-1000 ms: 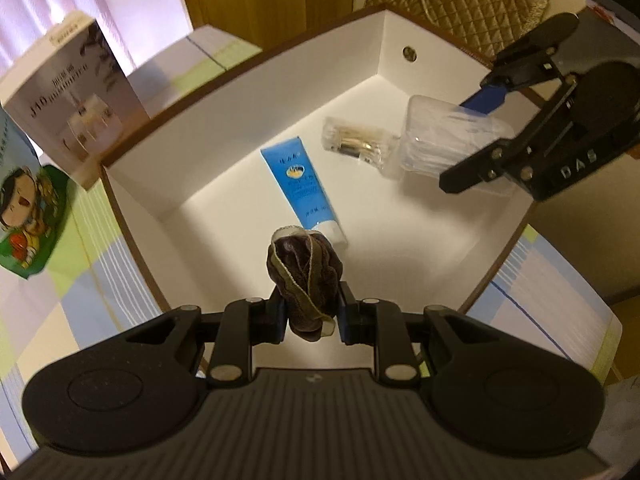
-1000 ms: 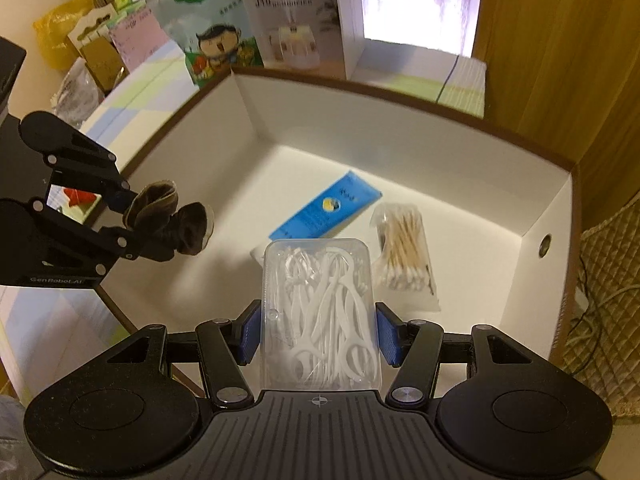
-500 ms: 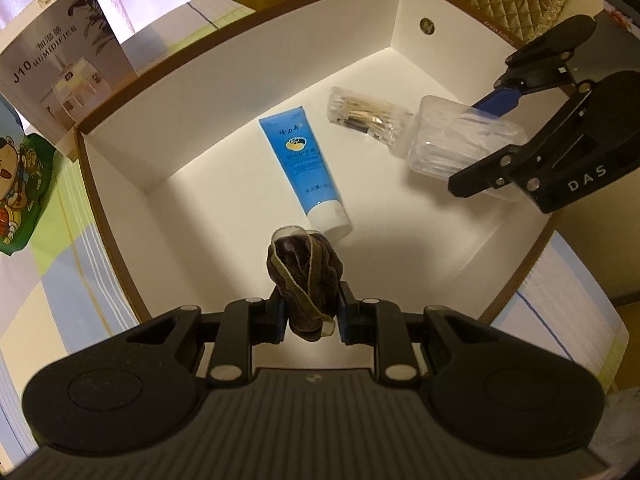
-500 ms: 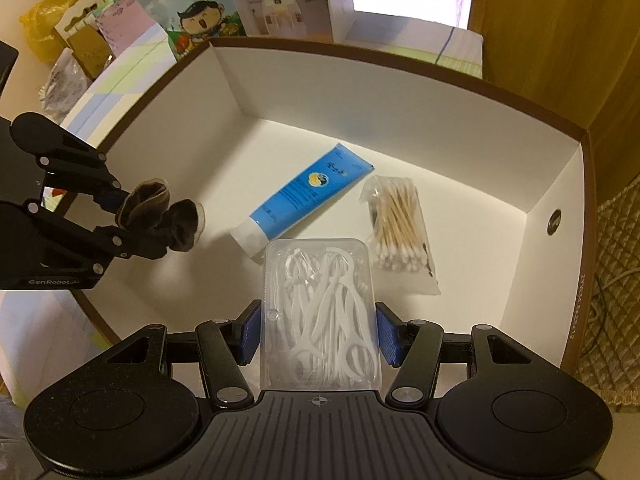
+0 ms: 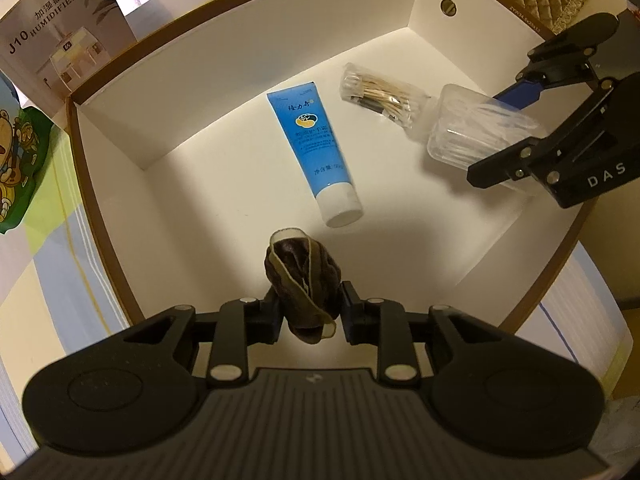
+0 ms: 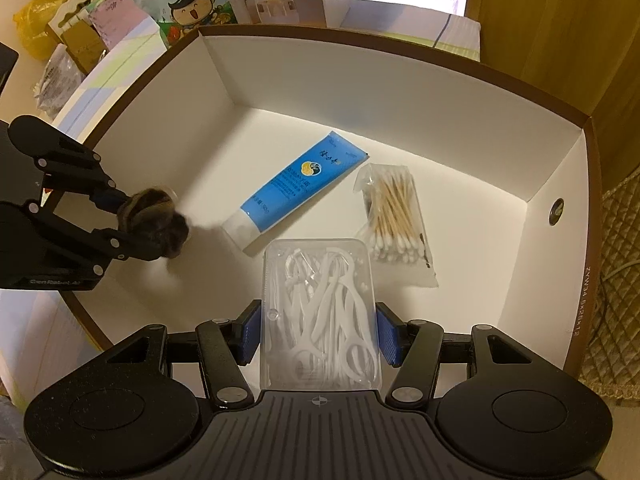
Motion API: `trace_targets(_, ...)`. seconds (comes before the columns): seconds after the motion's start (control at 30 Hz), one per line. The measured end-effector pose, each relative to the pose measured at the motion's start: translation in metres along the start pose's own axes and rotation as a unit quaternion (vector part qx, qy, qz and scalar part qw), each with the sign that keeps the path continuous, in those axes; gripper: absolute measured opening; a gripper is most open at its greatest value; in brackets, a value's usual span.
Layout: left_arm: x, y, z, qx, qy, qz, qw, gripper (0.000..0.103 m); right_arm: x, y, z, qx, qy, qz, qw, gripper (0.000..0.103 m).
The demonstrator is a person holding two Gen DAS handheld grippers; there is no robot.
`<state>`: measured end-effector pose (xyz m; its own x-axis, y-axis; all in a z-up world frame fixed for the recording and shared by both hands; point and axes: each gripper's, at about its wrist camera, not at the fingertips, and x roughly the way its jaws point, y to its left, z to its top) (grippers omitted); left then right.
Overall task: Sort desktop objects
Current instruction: 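Open the left gripper to drop the hair tie while the right releases the floss box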
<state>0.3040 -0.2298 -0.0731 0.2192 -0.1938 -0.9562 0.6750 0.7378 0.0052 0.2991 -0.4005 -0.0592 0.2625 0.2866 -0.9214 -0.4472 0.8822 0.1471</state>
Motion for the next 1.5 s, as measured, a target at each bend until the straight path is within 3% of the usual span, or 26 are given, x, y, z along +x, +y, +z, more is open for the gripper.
trace_targets(0.17,-0.007,0.0,0.0,-0.004,-0.007,-0.004,1.0,0.032,0.004,0.0,0.001,0.009,0.001,0.014,1.0,0.06)
trace_targets(0.4,-0.013,0.0,0.001,-0.005,-0.012,-0.003,0.9999,0.033,0.011,0.006,0.005,0.02,0.005,0.032,0.999,0.06)
trace_targets(0.43,-0.013,0.0,0.001,-0.005,-0.013,-0.003,0.9999,0.033,0.012,0.007,0.005,0.022,0.008,0.036,0.999,0.062)
trace_targets(0.47,-0.013,0.0,0.001,-0.006,-0.013,-0.003,0.9999,0.034,0.012,0.007,0.005,0.026,0.006,0.035,0.999,0.077)
trace_targets(0.53,-0.013,0.0,0.001,-0.007,-0.013,-0.004,0.9999,0.035,0.008,0.007,0.005,0.032,-0.007,0.028,0.999,0.09)
trace_targets(1.2,-0.017,-0.005,0.0,-0.015,-0.017,0.004,0.9997,0.042,-0.005,0.004,-0.011,0.056,0.009,0.021,0.998,0.09)
trace_targets(1.37,-0.023,-0.006,-0.001,-0.019,-0.023,0.02,0.9994,0.059,-0.011,0.008,-0.013,0.055,0.004,0.006,0.998,0.09)
trace_targets(1.5,-0.03,-0.007,-0.003,-0.022,-0.028,0.027,0.999,0.059,-0.02,0.012,-0.015,0.055,-0.007,-0.006,0.998,0.09)
